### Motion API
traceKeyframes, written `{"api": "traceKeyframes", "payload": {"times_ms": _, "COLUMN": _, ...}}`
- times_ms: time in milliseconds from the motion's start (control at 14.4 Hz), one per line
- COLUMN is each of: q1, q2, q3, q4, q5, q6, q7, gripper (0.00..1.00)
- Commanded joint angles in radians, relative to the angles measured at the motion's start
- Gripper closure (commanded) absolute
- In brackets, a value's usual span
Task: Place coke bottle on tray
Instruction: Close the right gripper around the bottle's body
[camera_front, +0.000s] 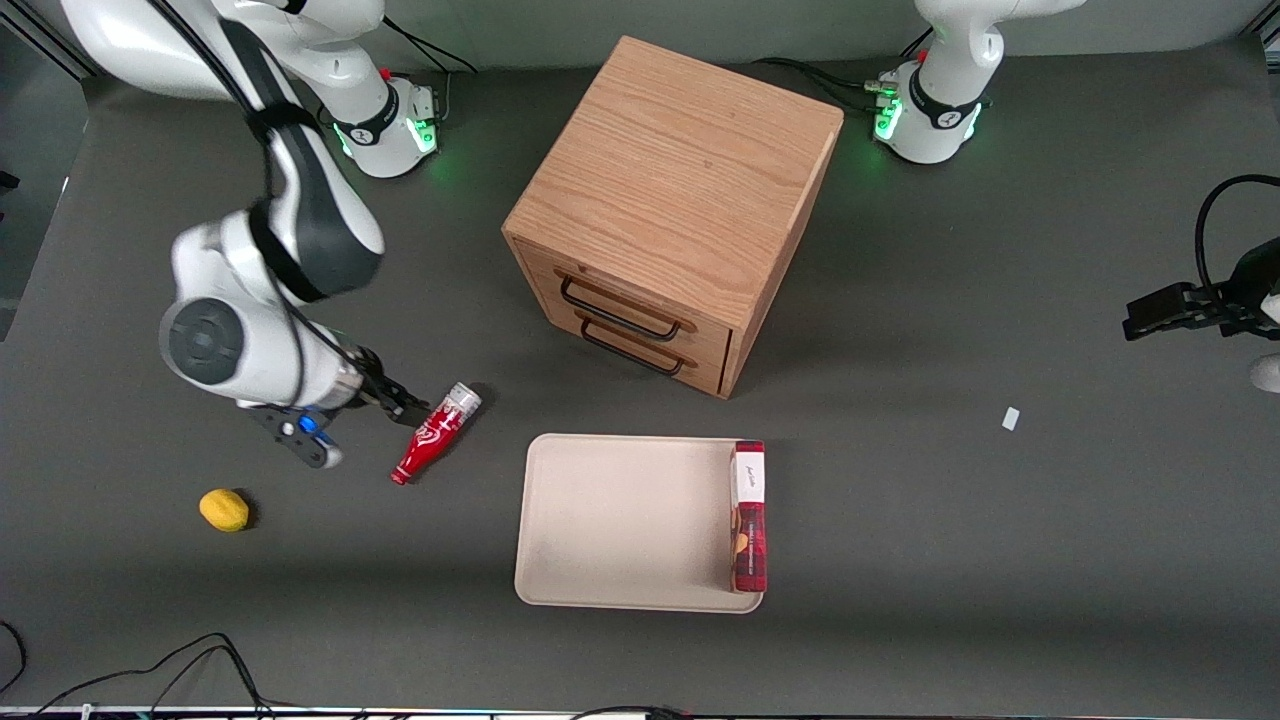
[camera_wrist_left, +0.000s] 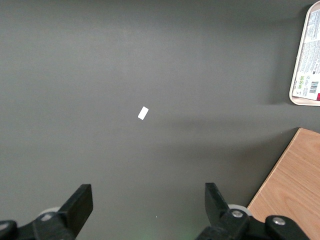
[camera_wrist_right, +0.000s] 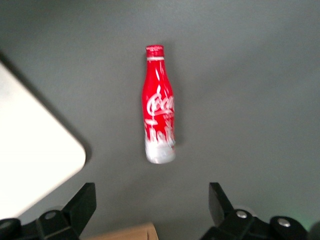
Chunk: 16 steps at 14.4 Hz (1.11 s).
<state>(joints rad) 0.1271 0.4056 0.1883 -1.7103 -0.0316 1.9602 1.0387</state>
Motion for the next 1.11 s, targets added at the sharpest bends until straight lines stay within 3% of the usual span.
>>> {"api": "traceKeyframes", "payload": {"times_ms": 0, "q1": 0.009, "q2": 0.039, "q3": 0.016, "q4": -0.095, "q5": -0.069, "q6": 0.170, "q7": 0.109, "gripper": 0.00}}
{"api": "traceKeyframes", "payload": {"times_ms": 418, "q1": 0.000, "q2": 0.120, "q3": -0.001, "q4": -0.215, "q5": -0.174, "q6": 0.408, "q7": 0.133, "gripper": 0.00}}
{"api": "traceKeyframes", "payload": {"times_ms": 696, "q1": -0.003, "q2": 0.168, "q3": -0.038, "q4": -0.250, "q5": -0.191, "q6": 0.542, "q7": 0.132, "gripper": 0.00}}
{"api": "traceKeyframes", "payload": {"times_ms": 766, "q1": -0.004, "q2": 0.177, "q3": -0.038, "q4": -0.250, "q5": -0.198, "q6": 0.560, "q7": 0.130, "gripper": 0.10}}
{"api": "traceKeyframes", "payload": {"times_ms": 835, "q1": -0.006, "q2": 0.186, "q3": -0.039, "q4": -0.250, "q5": -0.226, "q6": 0.566, "q7": 0.129, "gripper": 0.79}}
{"api": "traceKeyframes", "payload": {"times_ms": 905, "q1": -0.003, "q2": 0.191, "q3": -0.040, "q4": -0.242, "q5": -0.234, "q6": 0.565, "q7": 0.132, "gripper": 1.00}}
{"api": "traceKeyframes", "payload": {"times_ms": 1044, "q1": -0.001, "q2": 0.182, "q3": -0.040, "q4": -0.230, "q5": -0.235, "q6": 0.556, "q7": 0.116, "gripper": 1.00}}
